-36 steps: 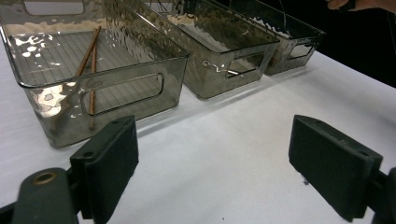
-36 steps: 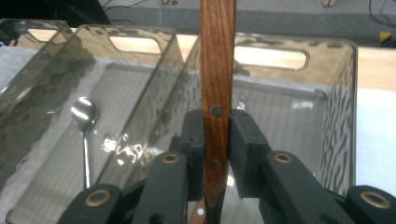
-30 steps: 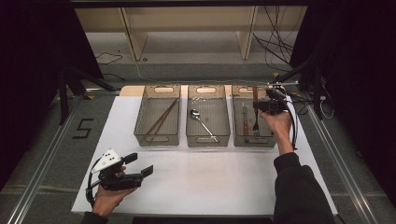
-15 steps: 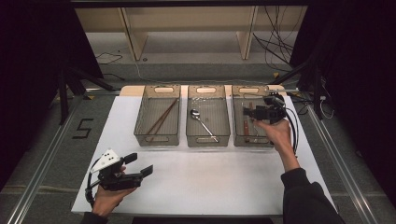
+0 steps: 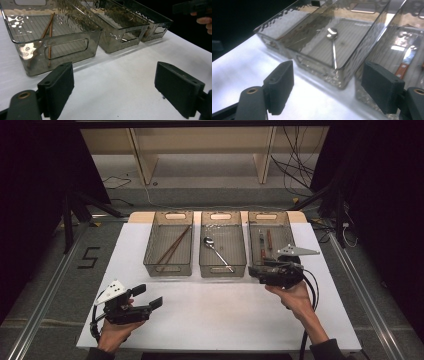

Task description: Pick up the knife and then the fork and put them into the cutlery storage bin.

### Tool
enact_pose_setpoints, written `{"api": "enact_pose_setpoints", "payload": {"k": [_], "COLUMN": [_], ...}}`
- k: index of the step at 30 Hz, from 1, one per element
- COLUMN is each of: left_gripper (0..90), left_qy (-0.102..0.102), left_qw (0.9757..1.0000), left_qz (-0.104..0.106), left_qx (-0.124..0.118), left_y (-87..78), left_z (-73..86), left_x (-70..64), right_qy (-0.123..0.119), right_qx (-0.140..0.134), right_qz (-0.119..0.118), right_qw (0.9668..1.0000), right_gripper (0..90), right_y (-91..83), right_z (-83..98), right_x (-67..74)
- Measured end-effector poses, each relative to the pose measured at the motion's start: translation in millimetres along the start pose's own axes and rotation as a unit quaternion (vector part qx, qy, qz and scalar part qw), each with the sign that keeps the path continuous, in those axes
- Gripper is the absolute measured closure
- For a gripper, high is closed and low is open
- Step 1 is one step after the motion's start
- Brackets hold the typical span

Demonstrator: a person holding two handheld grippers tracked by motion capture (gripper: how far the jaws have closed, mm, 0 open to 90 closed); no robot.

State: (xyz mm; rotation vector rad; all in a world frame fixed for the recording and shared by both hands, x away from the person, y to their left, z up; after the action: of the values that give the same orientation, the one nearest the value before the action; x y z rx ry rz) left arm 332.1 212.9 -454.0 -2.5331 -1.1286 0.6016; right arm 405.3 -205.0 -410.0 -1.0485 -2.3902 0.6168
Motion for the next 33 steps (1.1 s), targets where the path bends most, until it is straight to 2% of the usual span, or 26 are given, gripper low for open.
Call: {"api": "enact_pose_setpoints", "payload": {"k": [5, 9, 15, 25, 33], "left_gripper": [15.6, 15.6, 15.7, 15.6, 15.6], "left_qy": [-0.002, -0.005, -0.003, -0.003, -0.004], "left_qw": [1.0000, 1.0000, 1.0000, 0.9999, 0.9999], "left_qz": [0.003, 0.005, 0.008, 0.009, 0.011], "left_qx": [0.002, 0.001, 0.004, 0.004, 0.006], "left_y": [1.0, 0.9, 1.1, 1.8, 2.5], "left_z": [0.3, 0.3, 0.9, 1.1, 1.4], "left_x": [-0.5, -0.2, -0.8, -0.7, -1.2], "right_qy": [-0.006, -0.021, -0.029, -0.021, -0.021], "right_qx": [-0.010, -0.020, -0.036, -0.033, -0.045], "right_qz": [-0.021, -0.020, -0.026, -0.019, -0.014], "right_qw": [0.9997, 0.9994, 0.9986, 0.9990, 0.9986], "right_gripper": [24.2, 24.1, 23.3, 23.2, 23.1], "right_y": [-3.3, -6.0, -14.1, -20.7, -25.6], "right_z": [19.6, 32.5, 48.5, 68.5, 70.7], "right_x": [13.7, 22.1, 30.6, 27.2, 25.4]}}
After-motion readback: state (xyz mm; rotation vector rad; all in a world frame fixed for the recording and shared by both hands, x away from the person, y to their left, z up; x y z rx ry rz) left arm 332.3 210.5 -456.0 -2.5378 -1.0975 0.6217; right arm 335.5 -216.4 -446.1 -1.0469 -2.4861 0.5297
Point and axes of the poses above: each handheld gripper's, and its own axes: y roughly forward along the jaws, z roughly out of its underside, x roughly to its left, the point moved 3 cm from there along y, roughly forward along the jaws, and after that the axes turned 4 degrees about x, right-handed, at the moved point
